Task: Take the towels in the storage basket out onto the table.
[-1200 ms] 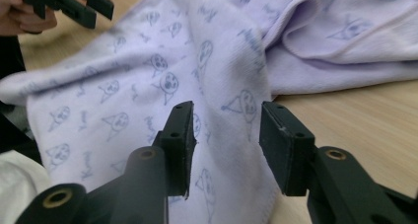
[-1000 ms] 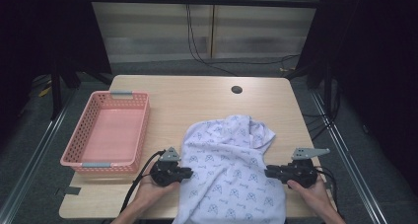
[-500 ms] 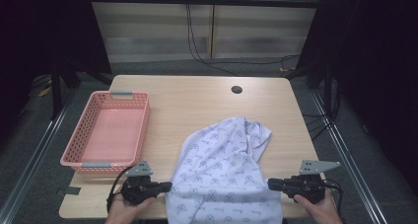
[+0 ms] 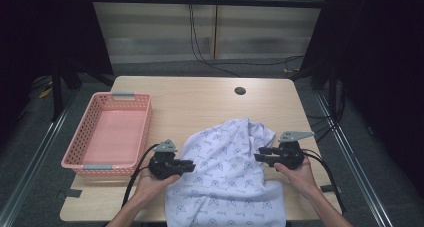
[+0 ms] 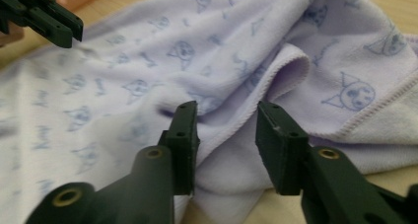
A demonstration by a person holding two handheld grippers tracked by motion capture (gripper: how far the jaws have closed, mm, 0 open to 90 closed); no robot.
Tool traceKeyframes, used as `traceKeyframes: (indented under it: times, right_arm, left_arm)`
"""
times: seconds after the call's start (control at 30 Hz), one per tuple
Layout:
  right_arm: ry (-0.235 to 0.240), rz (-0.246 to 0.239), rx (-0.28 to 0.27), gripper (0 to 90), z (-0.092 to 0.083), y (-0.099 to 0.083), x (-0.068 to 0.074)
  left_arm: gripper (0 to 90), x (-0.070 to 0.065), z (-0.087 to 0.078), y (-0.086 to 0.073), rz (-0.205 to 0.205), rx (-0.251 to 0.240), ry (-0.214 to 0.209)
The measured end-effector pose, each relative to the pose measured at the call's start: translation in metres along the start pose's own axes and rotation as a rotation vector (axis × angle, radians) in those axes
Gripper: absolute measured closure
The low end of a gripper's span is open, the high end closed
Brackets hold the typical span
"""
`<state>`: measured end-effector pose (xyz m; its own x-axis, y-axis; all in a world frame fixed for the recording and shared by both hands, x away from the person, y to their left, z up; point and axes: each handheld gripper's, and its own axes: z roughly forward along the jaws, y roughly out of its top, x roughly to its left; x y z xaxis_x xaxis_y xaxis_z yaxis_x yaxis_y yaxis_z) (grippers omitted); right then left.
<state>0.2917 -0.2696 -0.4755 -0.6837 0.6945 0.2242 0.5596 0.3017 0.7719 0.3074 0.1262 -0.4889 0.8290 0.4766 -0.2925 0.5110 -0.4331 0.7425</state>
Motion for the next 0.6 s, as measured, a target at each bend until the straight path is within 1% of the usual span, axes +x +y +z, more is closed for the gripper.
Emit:
traceKeyframes:
  times: [0.03, 0.07, 0.1, 0.13, 0.17, 0.2, 0.23, 0.27, 0.3, 0.33, 0.37, 0.4, 0.43, 0.47, 0.5, 0.53, 0.57, 0.6]
  right_arm:
    - [-0.009, -0.005, 0.012, 56.6, 0.004, 0.000, -0.002]
    - [-0.015, -0.002, 0.027, 56.2, 0.009, -0.001, -0.004]
    - [-0.006, -0.006, 0.050, 55.5, 0.014, -0.003, -0.005]
    - [-0.005, -0.006, 0.059, 53.8, 0.016, -0.004, -0.005]
    - [-0.005, -0.006, 0.059, 53.8, 0.016, -0.004, -0.005]
    - [0.003, -0.003, 0.068, 53.2, 0.019, -0.006, -0.005]
    - [0.005, -0.015, 0.080, 58.1, 0.022, -0.007, -0.003]
    - [0.006, -0.019, 0.080, 63.0, 0.023, -0.007, -0.002]
    - [0.011, -0.020, 0.084, 73.8, 0.023, -0.006, -0.002]
    - [-0.003, -0.026, 0.083, 83.8, 0.022, -0.006, -0.002]
    - [-0.016, -0.024, 0.079, 87.9, 0.020, -0.006, -0.003]
    - [-0.025, -0.021, 0.068, 88.7, 0.017, -0.005, -0.004]
    - [-0.033, -0.017, 0.047, 88.9, 0.012, -0.003, -0.006]
    - [-0.042, -0.009, 0.022, 89.1, 0.005, 0.000, -0.008]
    - [-0.056, -0.001, -0.002, 89.2, -0.002, 0.003, -0.011]
    - [-0.078, 0.009, -0.033, 89.2, -0.010, 0.006, -0.016]
    - [-0.092, 0.013, -0.051, 89.3, -0.016, 0.009, -0.019]
    - [-0.107, 0.023, -0.077, 89.3, -0.022, 0.012, -0.024]
  left_arm:
    - [81.4, 0.002, 0.005, 0.000, -0.005, 0.004, -0.015]
    - [82.2, 0.002, 0.009, -0.002, -0.007, 0.026, -0.006]
    - [82.3, 0.002, 0.011, -0.004, 0.000, 0.041, -0.005]
    - [83.0, 0.001, 0.013, -0.006, 0.015, 0.063, 0.001]
    - [83.2, 0.001, 0.013, -0.006, 0.015, 0.063, 0.001]
    - [83.2, -0.001, 0.013, -0.011, 0.024, 0.067, 0.007]
    - [86.3, -0.001, 0.012, -0.012, 0.019, 0.070, 0.008]
    - [88.6, -0.002, 0.011, -0.012, 0.024, 0.076, 0.020]
    - [89.8, -0.003, 0.009, -0.013, 0.027, 0.077, 0.027]
    - [90.0, -0.005, 0.008, -0.015, 0.028, 0.080, 0.028]
    - [90.0, -0.007, 0.005, -0.017, 0.027, 0.088, 0.035]
    - [90.0, -0.008, 0.002, -0.018, 0.028, 0.101, 0.035]
    - [90.0, -0.010, -0.001, -0.022, 0.023, 0.100, 0.029]
    - [90.0, -0.011, -0.005, -0.025, 0.013, 0.104, 0.024]
    - [90.0, -0.013, -0.010, -0.029, -0.003, 0.112, 0.005]
    - [90.0, -0.016, -0.013, -0.031, -0.003, 0.121, 0.010]
    - [90.0, -0.020, -0.018, -0.034, 0.016, 0.131, 0.023]
    - [90.0, -0.023, -0.022, -0.038, 0.018, 0.139, 0.024]
